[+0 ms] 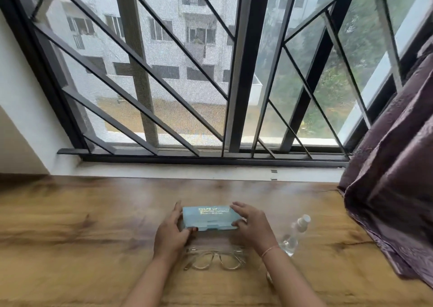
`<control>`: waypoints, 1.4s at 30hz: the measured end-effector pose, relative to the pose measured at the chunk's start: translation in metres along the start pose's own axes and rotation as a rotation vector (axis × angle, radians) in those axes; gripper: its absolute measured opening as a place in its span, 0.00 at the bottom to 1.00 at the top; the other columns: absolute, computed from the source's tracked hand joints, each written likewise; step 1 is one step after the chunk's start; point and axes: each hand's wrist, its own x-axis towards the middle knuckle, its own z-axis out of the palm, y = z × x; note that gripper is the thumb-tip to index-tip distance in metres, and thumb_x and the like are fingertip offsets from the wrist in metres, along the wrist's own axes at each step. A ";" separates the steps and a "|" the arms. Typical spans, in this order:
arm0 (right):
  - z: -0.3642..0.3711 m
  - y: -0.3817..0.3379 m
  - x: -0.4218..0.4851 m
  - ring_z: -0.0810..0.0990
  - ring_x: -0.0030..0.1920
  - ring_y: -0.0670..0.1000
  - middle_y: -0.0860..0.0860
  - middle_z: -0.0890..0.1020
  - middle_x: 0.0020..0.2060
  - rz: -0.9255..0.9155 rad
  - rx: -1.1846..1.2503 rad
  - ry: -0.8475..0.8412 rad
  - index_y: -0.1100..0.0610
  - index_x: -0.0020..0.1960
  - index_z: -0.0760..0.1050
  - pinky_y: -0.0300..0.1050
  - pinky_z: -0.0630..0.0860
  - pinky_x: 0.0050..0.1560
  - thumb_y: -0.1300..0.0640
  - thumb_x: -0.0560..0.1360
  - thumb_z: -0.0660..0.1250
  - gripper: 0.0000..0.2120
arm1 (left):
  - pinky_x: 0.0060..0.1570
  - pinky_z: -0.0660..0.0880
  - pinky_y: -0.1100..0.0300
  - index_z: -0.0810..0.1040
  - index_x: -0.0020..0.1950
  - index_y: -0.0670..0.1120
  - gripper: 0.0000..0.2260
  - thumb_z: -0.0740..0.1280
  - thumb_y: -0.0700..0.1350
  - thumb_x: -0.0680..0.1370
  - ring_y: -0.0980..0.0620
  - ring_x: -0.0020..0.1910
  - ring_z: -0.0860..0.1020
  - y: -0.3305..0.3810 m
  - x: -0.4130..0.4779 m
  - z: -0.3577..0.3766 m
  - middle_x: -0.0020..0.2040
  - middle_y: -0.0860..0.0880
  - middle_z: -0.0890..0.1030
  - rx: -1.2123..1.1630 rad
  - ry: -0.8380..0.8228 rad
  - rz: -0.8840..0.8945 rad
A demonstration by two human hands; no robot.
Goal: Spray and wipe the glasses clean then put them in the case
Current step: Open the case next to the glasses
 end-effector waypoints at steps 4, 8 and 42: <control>-0.010 -0.004 0.016 0.77 0.59 0.51 0.55 0.80 0.57 0.030 0.055 0.016 0.61 0.58 0.78 0.29 0.64 0.58 0.65 0.73 0.66 0.14 | 0.56 0.67 0.64 0.63 0.73 0.46 0.36 0.73 0.39 0.68 0.50 0.64 0.72 0.001 0.001 0.001 0.68 0.48 0.71 0.030 -0.001 -0.001; -0.014 -0.012 0.033 0.78 0.55 0.52 0.56 0.82 0.53 0.090 0.072 -0.007 0.62 0.55 0.79 0.36 0.69 0.53 0.61 0.75 0.64 0.10 | 0.56 0.69 0.61 0.60 0.74 0.48 0.39 0.75 0.42 0.66 0.48 0.61 0.74 0.001 0.002 0.001 0.64 0.47 0.74 0.060 -0.009 0.007; 0.005 0.021 -0.064 0.76 0.35 0.31 0.46 0.74 0.31 -0.016 0.152 0.131 0.65 0.45 0.82 0.22 0.70 0.37 0.75 0.68 0.68 0.11 | 0.48 0.71 0.59 0.43 0.71 0.59 0.46 0.74 0.46 0.67 0.51 0.51 0.72 0.000 0.006 -0.003 0.51 0.50 0.74 0.102 -0.098 0.073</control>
